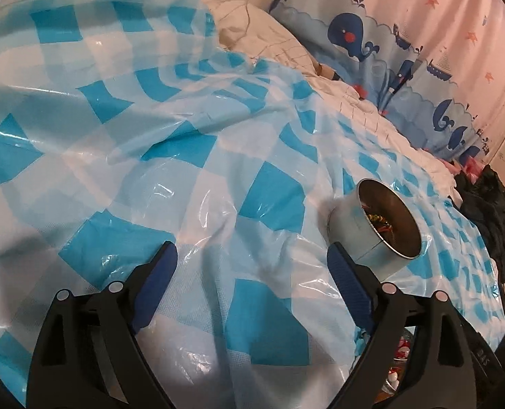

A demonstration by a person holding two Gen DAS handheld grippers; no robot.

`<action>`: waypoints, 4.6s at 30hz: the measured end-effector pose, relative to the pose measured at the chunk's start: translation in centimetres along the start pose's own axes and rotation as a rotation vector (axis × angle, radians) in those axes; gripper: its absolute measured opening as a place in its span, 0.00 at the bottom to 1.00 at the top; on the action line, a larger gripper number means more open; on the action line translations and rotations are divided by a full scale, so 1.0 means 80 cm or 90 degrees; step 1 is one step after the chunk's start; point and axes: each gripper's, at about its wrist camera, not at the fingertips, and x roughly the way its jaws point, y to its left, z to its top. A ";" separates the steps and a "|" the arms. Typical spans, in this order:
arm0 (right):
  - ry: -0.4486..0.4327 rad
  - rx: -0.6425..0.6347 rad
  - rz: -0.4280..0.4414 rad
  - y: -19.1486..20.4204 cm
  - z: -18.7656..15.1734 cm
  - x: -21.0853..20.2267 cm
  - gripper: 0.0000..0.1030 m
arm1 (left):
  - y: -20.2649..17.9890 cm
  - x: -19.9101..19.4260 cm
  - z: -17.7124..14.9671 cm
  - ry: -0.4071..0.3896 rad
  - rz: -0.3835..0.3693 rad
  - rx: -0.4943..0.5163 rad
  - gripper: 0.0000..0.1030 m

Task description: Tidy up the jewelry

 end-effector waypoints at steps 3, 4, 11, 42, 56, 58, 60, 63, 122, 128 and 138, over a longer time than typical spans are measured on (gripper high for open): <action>0.012 -0.004 -0.003 0.000 -0.001 0.005 0.72 | -0.002 0.000 0.001 0.002 0.000 0.006 0.86; 0.014 -0.003 -0.001 -0.001 -0.001 0.006 0.73 | -0.003 0.002 0.001 0.004 0.001 0.008 0.86; 0.031 -0.022 0.001 0.007 -0.001 0.012 0.81 | -0.013 0.009 -0.001 0.024 0.021 0.031 0.91; 0.039 -0.031 0.006 0.011 -0.003 0.015 0.88 | -0.019 0.015 -0.004 0.036 0.039 0.045 0.92; 0.040 -0.032 0.006 0.012 -0.003 0.015 0.90 | -0.021 0.015 -0.004 0.036 0.041 0.045 0.92; 0.040 -0.031 0.006 0.012 -0.003 0.015 0.90 | -0.021 0.015 -0.004 0.037 0.041 0.046 0.92; 0.040 -0.032 0.005 0.012 -0.003 0.015 0.90 | -0.022 0.015 -0.004 0.037 0.041 0.046 0.92; 0.042 -0.032 0.003 0.012 -0.003 0.016 0.91 | -0.021 0.015 -0.003 0.037 0.039 0.045 0.92; 0.129 -0.008 0.194 0.038 0.026 -0.001 0.93 | -0.034 -0.018 0.008 0.127 -0.061 0.161 0.57; 0.176 -0.059 0.229 0.061 0.010 0.004 0.83 | -0.036 -0.030 0.008 0.104 -0.044 0.198 0.58; 0.216 -0.082 0.192 0.061 -0.003 0.012 0.48 | -0.061 -0.046 -0.007 0.108 -0.038 0.309 0.60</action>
